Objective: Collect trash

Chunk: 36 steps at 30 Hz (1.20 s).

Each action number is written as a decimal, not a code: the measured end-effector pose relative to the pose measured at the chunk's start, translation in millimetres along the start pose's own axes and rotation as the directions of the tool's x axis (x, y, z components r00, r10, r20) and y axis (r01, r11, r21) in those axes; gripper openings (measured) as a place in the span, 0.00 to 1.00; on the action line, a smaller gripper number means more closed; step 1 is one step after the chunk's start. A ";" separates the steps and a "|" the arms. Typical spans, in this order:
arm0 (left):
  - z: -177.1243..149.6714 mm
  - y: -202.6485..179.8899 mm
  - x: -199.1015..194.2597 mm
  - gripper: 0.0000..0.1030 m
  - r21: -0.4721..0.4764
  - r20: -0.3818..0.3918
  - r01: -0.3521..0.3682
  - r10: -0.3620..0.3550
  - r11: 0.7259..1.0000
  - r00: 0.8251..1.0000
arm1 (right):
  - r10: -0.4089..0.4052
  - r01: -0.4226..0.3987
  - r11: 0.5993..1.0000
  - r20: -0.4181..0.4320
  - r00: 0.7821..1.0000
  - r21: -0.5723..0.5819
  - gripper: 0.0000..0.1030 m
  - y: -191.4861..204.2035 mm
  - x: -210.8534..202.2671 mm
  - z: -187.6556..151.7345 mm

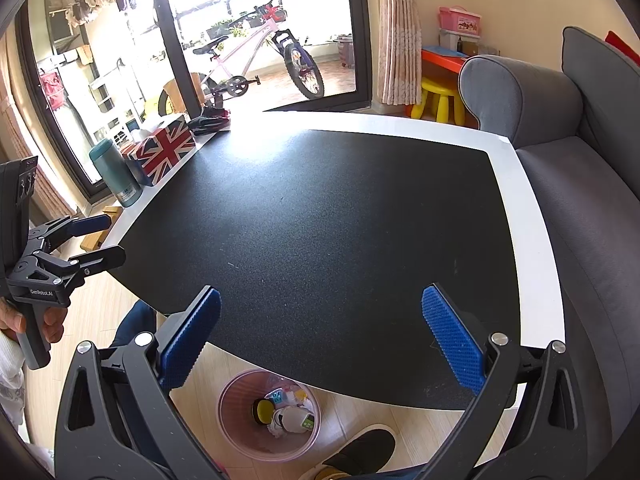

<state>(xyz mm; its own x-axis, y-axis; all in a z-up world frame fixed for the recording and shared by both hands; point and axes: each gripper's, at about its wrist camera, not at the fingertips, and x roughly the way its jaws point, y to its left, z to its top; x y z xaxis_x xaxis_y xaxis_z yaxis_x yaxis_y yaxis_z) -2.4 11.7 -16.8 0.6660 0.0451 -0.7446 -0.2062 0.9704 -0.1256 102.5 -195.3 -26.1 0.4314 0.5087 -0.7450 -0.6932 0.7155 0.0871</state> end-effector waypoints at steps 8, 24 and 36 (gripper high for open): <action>1.3 -1.1 0.3 0.94 0.004 0.000 0.002 -0.002 1.000 1.000 | 0.001 -0.001 1.000 0.000 1.000 -0.002 0.96 0.0 0.2 -0.6; 2.0 -2.7 0.5 0.94 0.008 0.000 0.003 -0.003 1.000 1.000 | 0.000 0.000 1.000 0.000 1.000 -0.001 0.96 -0.2 0.2 0.0; 2.1 -5.6 1.6 0.94 0.020 0.000 -0.007 0.007 1.000 1.000 | 0.001 -0.001 1.000 0.000 1.000 0.001 0.96 -0.4 0.0 0.4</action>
<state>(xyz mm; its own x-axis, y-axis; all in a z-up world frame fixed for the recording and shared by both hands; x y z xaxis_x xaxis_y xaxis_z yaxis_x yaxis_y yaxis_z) 1.4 6.8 -15.9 0.6650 0.0516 -0.7451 -0.1965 0.9746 -0.1079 103.0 -195.4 -25.8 0.4305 0.5097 -0.7449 -0.6934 0.7151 0.0885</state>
